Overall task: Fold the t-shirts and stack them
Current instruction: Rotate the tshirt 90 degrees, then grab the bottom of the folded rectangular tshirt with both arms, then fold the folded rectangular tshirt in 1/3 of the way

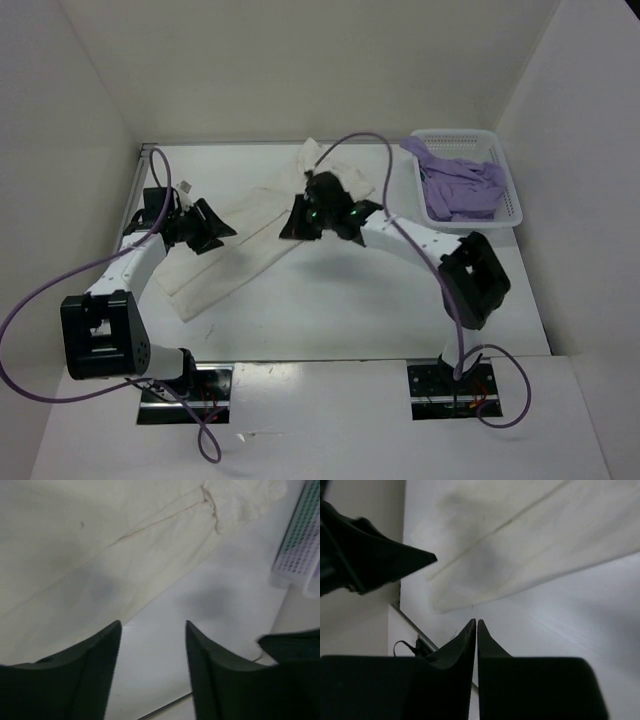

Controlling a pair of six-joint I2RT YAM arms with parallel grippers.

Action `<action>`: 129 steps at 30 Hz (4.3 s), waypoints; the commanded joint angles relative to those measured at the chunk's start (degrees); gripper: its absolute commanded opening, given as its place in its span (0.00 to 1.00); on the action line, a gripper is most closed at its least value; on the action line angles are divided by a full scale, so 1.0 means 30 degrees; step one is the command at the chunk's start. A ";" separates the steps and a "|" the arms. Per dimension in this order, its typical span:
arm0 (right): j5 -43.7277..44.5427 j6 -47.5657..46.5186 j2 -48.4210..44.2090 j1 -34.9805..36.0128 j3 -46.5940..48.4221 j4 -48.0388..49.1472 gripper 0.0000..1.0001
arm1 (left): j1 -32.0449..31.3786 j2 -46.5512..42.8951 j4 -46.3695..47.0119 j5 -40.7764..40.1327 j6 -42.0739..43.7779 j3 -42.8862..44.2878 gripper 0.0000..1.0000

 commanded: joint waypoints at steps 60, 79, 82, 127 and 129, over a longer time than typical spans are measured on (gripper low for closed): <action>0.0634 1.0629 -1.2987 0.1318 -2.1182 -0.0282 0.56 | -1.1557 0.0641 -0.0441 -0.0785 -0.4055 -0.6298 0.49; 0.1103 1.8477 -1.7342 1.0690 -2.0248 -0.4391 0.00 | -1.2670 -0.4718 -0.6324 0.0445 -0.4555 -0.7240 0.00; 0.2535 1.7489 -1.9657 0.9765 -1.8111 -0.8463 0.00 | -1.2670 -0.5043 -0.8202 -0.0106 -0.4553 -0.4550 0.00; 0.0870 -0.1358 -0.3285 -0.5891 -0.7641 -0.1715 0.02 | -1.0883 0.8226 0.3780 -0.3118 -0.3882 0.3490 0.31; 0.0458 -0.0889 -0.3285 -0.5599 -0.8433 -0.1278 0.02 | -1.0883 0.8433 0.3777 -0.3303 -0.3676 0.2846 0.31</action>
